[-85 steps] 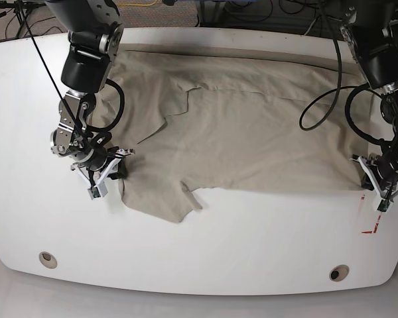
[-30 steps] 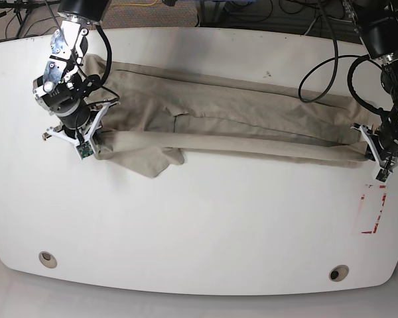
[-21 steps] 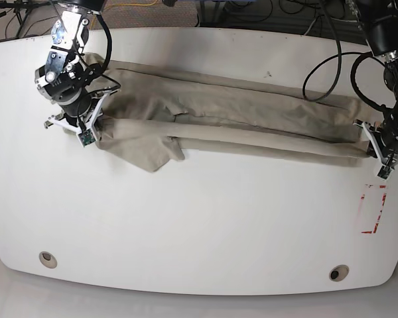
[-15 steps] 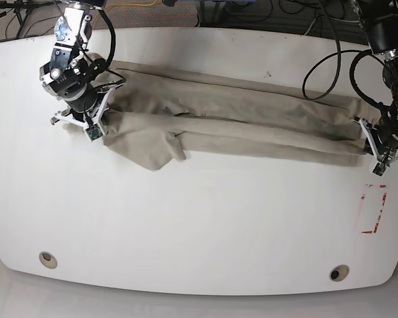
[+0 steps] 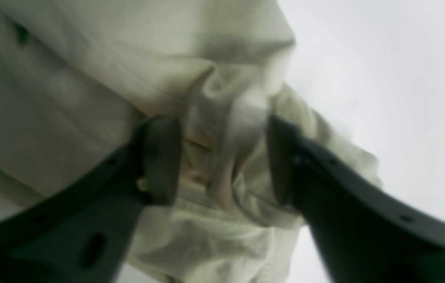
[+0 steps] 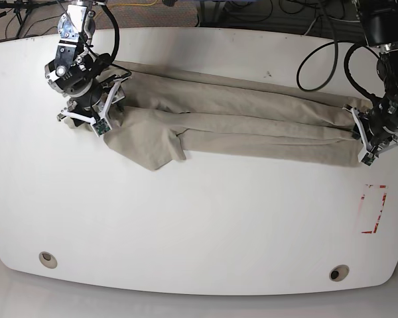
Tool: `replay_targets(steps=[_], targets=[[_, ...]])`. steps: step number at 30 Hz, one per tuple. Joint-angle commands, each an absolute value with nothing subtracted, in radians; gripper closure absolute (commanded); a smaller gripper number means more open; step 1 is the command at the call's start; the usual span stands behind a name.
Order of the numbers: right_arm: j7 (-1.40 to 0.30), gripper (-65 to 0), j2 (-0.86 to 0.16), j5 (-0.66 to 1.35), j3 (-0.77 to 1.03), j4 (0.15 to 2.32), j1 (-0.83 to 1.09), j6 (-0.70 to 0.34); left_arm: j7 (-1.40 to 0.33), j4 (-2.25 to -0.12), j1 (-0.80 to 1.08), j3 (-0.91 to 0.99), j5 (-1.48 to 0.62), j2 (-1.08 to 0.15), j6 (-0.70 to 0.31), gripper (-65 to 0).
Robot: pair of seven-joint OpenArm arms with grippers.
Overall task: Fold the T-shirt properly
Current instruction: 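Lay the folded edge down and open both grippers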
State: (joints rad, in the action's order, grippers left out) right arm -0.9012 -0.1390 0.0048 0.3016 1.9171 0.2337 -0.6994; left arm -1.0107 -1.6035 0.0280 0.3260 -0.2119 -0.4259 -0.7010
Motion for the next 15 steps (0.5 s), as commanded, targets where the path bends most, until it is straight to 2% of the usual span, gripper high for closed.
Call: replay_targets(steps=[1,3,5,15], targets=[[-0.885,-52.8,-0.148,0.013,0.306,1.952,0.216,-0.698,-1.006,-1.623,0.005,0.338,-0.209,-0.45,-0.698,-29.9],[-0.885,-58.0,-0.151,0.018,0.315,1.954,0.205,-0.698,-1.006,-1.624,-0.008,0.338,-0.211,-0.45,-0.698,-35.4],[-0.885,-59.3,-0.151,0.024,0.335,1.965,0.191,-0.698,-1.007,-1.624,-0.035,0.338,-0.214,-0.45,-0.698,-36.7],[-0.885,-52.8,-0.147,0.166,0.351,1.972,0.122,-0.698,-1.069,-1.742,-0.101,0.351,-0.216,-0.429,-0.698,-36.4]])
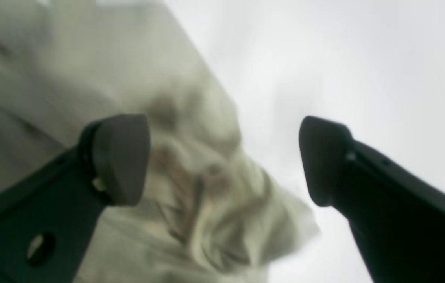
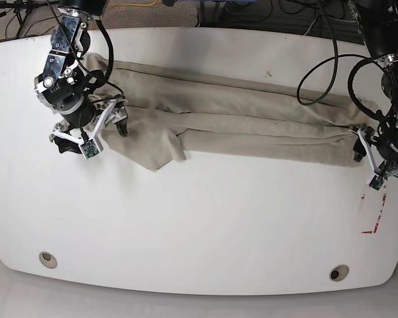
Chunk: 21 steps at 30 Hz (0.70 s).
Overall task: Fold the T-shirt properly
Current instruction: 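Lay the folded edge down and open both grippers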
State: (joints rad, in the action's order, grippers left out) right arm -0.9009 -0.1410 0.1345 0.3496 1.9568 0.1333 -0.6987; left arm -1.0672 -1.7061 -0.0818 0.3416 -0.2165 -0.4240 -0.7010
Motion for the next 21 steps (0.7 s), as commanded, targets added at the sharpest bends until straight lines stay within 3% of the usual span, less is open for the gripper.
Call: replay_targets(steps=[1,3,11,13,21], targets=[[-0.885,-50.9,-0.142,0.179,0.351,1.966,0.122,-0.698,-1.069,-1.75,-0.102,0.354,-0.216,-0.412,-0.698,-36.4],[-0.885,-46.1,-0.12,0.186,0.349,1.951,0.122,-0.698,-1.069,-1.75,-0.104,0.355,-0.208,-0.386,-0.698,-35.8],[-0.868,-10.9,-0.088,0.116,0.351,1.848,0.16,-0.698,-1.038,-1.646,-0.065,0.355,-0.133,-0.32,-0.698,-23.3],[-0.851,-7.9,-0.091,0.104,0.351,1.831,0.176,-0.698,-1.0,-1.618,-0.05,0.357,-0.105,-0.308,-0.698,-21.5],[-0.771,-11.9,-0.124,0.044,0.352,1.744,0.214,-0.698,-0.888,-1.534,0.019,0.357,-0.062,-0.306,-0.698,-20.6]])
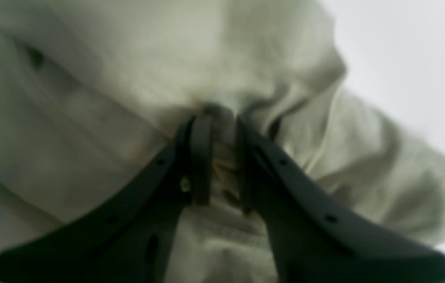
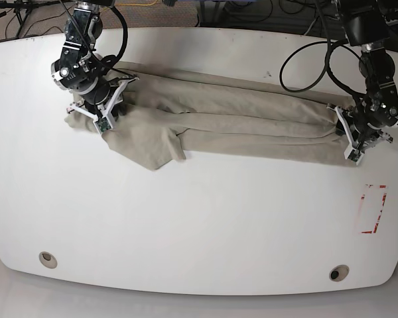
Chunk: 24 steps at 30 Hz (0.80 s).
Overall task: Fold the T-shirt properly
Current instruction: 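Lay the folded edge down and open both grippers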
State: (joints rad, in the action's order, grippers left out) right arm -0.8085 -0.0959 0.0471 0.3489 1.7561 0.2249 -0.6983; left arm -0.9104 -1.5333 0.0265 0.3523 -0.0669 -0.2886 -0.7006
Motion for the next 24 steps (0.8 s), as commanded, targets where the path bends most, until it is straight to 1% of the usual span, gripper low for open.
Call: replay_targets(steps=[1,5,8,17,21,24], targets=[[-0.759,-11.9,-0.133,0.039,0.352,1.719,0.214,-0.698,-0.886,-1.527,0.027,0.358,-0.062,-0.306,-0.698,-20.6],[-0.722,-11.9,-0.163,0.042,0.351,1.643,0.208,-0.698,-0.886,-1.518,0.042,0.375,-0.062,-0.306,-0.698,-20.7],[-0.693,-12.2,-0.176,0.036,0.344,1.6,0.171,-0.698,-0.886,-1.515,0.045,0.4,-0.061,-0.306,-0.698,-20.8],[-0.661,-12.4,-0.2,0.035,0.335,1.468,0.061,-0.698,-0.886,-1.515,0.035,0.397,-0.058,-0.306,-0.698,-20.8],[-0.662,-12.4,-0.203,0.035,0.334,1.455,0.03,-0.698,-0.888,-1.515,0.035,0.381,-0.058,-0.306,-0.698,-21.0],[-0.668,-12.5,-0.202,0.035,0.334,1.489,0.022,-0.698,-0.889,-1.523,0.035,0.375,-0.059,-0.306,-0.698,-21.0]])
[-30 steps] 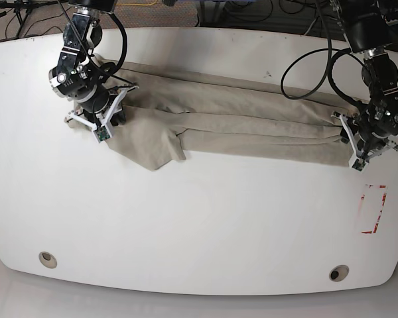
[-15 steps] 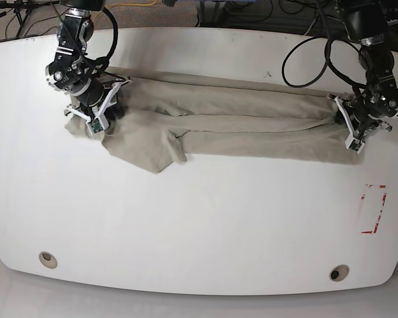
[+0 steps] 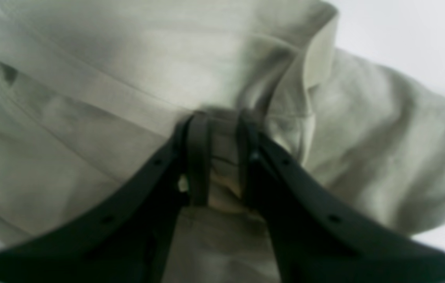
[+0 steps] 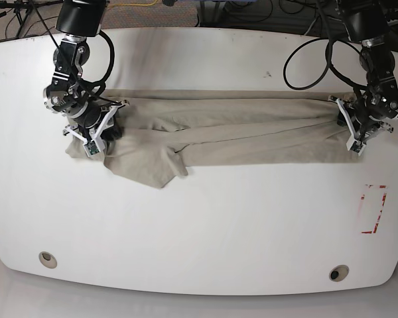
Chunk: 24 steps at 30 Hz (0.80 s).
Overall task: Fold the T-shirt properly
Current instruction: 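Lay the folded edge down and open both grippers, then move the right gripper along the strip and regrasp the folded fabric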
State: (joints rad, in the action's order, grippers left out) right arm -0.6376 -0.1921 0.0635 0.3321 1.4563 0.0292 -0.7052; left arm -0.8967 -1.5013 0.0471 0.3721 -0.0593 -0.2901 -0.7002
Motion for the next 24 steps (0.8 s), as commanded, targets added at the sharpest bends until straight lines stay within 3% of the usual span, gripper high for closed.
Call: replay_targets(steps=[1,5,12,14,24], targets=[[-0.674,-12.8,-0.202,0.035,0.334,1.511,0.022,-0.698,-0.891,-1.526,0.035,0.377,-0.061,-0.306,-0.698,-21.0],[-0.72,-21.4,-0.2,0.035,0.334,1.607,0.021,-0.698,-0.891,-1.567,0.033,0.383,-0.064,-0.308,-0.698,-21.1],[-0.746,-54.7,-0.17,0.033,0.334,1.675,-0.056,-0.698,-0.892,-1.655,0.027,0.383,-0.064,-0.308,-0.698,-28.6],[-0.746,-60.2,-0.165,0.033,0.329,1.65,-0.09,-0.698,-0.898,-1.667,0.013,0.384,-0.064,-0.306,-0.698,-31.0],[-0.71,-53.9,-0.17,0.031,0.199,1.336,-0.286,-0.698,-1.046,-1.73,-0.065,0.46,-0.067,-0.3,-0.698,-32.6]])
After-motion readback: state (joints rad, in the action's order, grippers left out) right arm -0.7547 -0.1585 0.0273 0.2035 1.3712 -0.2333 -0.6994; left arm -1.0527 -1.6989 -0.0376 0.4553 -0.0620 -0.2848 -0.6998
